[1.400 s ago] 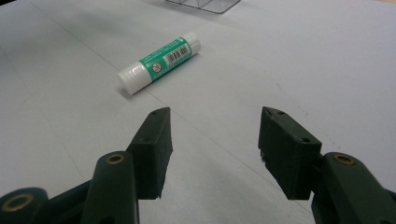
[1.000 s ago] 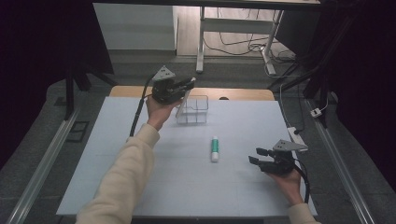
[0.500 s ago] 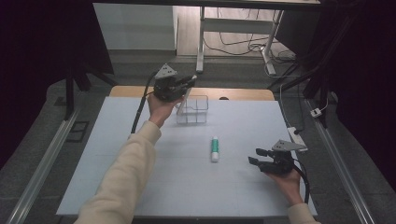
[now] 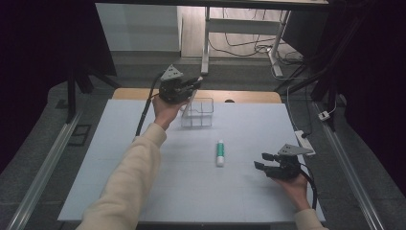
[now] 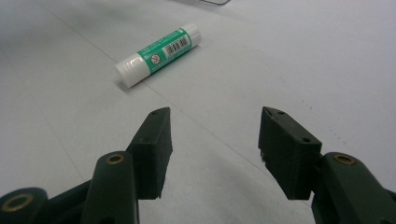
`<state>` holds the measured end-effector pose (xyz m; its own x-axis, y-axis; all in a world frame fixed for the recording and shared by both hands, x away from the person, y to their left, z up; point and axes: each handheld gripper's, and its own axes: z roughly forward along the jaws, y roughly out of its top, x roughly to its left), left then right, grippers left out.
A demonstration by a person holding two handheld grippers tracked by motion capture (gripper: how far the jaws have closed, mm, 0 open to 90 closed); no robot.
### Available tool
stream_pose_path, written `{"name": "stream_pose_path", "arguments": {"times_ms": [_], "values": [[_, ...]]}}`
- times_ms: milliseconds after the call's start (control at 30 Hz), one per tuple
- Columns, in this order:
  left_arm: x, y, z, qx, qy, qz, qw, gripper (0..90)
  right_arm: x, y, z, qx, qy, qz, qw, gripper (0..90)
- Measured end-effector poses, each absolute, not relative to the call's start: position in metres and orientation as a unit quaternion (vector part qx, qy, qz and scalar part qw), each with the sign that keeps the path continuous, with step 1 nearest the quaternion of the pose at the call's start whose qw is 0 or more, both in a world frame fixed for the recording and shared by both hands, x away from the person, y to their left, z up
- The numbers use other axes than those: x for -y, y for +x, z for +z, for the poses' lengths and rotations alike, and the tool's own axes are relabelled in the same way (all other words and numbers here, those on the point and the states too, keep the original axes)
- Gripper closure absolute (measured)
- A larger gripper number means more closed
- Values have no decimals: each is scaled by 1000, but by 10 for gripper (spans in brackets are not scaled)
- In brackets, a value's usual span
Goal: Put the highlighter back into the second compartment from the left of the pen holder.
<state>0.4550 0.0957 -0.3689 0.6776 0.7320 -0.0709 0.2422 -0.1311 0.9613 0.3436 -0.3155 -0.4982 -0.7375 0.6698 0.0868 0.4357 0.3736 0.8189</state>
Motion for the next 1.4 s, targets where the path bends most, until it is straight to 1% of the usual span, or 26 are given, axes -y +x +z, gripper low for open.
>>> {"name": "stream_pose_path", "arguments": {"times_ms": [733, 1400], "values": [[-92, 460, -373, -335, 725, 221, 560, 786, 317, 344, -498, -819, 338, 445, 133, 437], [-74, 471, -373, -323, 723, 205, 574, 787, 318, 344, -498, -816, 339, 449, 133, 437]]}}
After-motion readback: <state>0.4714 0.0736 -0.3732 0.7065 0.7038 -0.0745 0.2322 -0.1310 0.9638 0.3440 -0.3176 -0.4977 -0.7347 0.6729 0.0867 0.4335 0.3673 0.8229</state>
